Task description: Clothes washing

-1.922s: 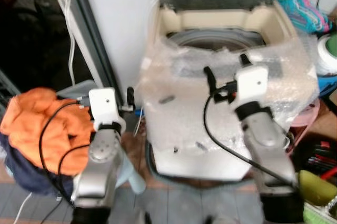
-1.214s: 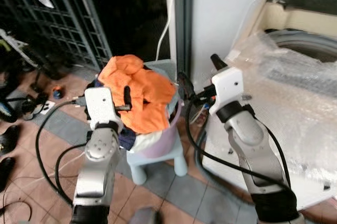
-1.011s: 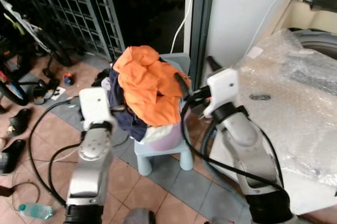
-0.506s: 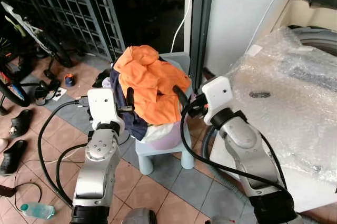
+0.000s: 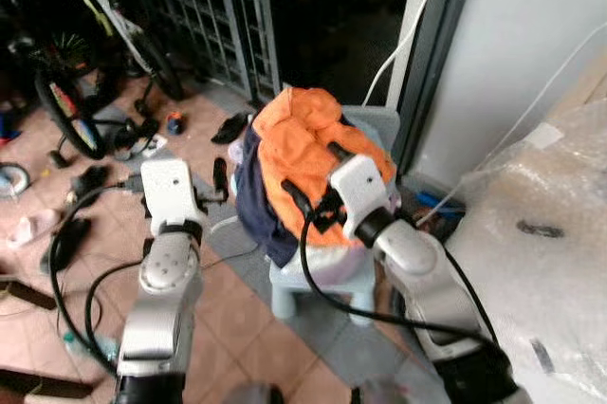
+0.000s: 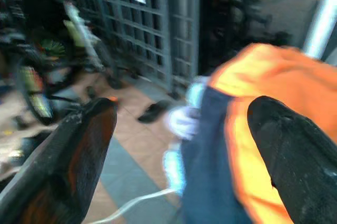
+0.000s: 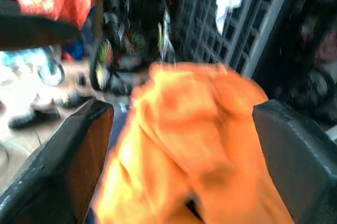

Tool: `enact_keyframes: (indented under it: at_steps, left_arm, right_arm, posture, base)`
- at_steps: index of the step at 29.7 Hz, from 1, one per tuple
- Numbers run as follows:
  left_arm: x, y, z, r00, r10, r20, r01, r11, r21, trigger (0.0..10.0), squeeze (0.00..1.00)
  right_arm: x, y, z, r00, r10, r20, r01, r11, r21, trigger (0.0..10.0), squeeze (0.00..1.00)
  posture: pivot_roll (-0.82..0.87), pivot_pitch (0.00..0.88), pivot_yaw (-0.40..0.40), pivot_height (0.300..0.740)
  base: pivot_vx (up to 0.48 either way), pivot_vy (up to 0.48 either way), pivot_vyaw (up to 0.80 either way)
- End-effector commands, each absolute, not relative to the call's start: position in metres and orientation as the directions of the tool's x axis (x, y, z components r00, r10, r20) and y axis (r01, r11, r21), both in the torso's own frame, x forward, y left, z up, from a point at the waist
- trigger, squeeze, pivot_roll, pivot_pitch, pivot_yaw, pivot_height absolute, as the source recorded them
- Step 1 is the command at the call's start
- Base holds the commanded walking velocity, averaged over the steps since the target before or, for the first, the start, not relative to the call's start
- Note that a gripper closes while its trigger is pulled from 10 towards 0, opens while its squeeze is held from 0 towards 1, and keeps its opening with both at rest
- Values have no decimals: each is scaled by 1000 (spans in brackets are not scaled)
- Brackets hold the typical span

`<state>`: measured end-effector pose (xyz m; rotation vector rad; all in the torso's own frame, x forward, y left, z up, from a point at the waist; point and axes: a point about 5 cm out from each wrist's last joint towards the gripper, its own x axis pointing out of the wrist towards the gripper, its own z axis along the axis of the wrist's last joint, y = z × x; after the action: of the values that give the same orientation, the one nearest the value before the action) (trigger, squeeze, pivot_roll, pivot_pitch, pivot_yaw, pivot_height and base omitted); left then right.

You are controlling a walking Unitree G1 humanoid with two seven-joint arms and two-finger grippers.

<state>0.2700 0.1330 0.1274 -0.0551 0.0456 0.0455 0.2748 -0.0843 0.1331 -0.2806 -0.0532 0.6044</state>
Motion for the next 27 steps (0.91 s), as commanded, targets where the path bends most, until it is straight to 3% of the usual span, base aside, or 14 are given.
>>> enact_keyframes:
  at_steps: [1,9,19,20,21,27]
  left_arm:
    - [270,140,130,997,59,-41,-61,997,-41,10000,0]
    - [266,139,128,996,67,-56,-69,997,-38,10000,0]
    - [241,160,117,982,145,-118,-144,989,15,10000,0]
    - [238,163,117,980,155,-122,-153,988,21,10000,0]
    - [236,165,117,980,158,-124,-156,987,23,10000,0]
    - [228,167,119,975,171,-139,-168,985,33,10000,0]
  right_arm:
    - [277,-81,134,834,551,-27,-538,800,-265,10000,0]
    - [277,-81,122,839,537,-89,-541,807,-236,10000,0]
    - [288,-73,98,841,508,-188,-534,834,-139,10000,0]
    - [294,-71,95,845,494,-206,-524,841,-132,549,0]
    - [297,-70,95,848,486,-212,-516,847,-126,0,0]
    - [312,-69,89,865,432,-257,-463,883,-74,0,0]
  posture:
    - [-10,66,89,740]
    - [12,67,77,740]
    - [113,103,37,740]
    - [125,115,34,740]
    - [127,117,33,740]
    - [146,151,28,740]
  base:
    - [319,0,0]
    - [145,0,0]
    - [0,0,0]
    - [0,0,0]
    - [0,0,0]
    - [0,0,0]
